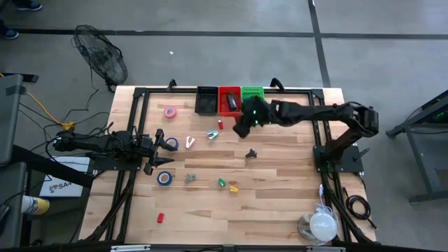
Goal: Pick and place Stapler, Stapler remover, tape
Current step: Put the middle right small red stapler into the red bin
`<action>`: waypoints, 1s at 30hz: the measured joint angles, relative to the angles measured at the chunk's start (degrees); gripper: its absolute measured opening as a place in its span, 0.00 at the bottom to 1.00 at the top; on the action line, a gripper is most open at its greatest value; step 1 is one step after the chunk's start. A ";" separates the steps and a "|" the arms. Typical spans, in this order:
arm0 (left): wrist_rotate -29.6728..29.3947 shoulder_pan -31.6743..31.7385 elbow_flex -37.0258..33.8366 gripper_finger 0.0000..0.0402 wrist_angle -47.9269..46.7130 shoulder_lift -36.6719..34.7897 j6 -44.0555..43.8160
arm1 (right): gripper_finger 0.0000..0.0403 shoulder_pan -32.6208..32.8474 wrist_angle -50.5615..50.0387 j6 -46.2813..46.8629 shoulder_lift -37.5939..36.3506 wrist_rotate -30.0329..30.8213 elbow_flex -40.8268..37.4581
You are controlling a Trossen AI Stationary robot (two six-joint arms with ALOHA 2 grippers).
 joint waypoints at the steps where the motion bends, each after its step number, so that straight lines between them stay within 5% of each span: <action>1: 0.00 0.00 0.00 0.52 -0.01 0.00 0.00 | 0.15 -0.91 1.82 -0.05 0.25 0.01 0.00; 7: 0.00 0.00 0.00 0.52 0.01 -0.02 0.00 | 0.15 -5.68 12.02 -0.11 3.97 -4.21 0.16; 14: 0.00 0.00 0.00 0.52 0.00 -0.02 0.01 | 0.15 -8.83 11.29 -0.89 11.83 -5.65 6.91; 30: 0.00 0.00 0.00 0.52 -0.01 -0.02 0.01 | 0.15 -10.30 -20.89 -0.53 35.72 0.02 41.39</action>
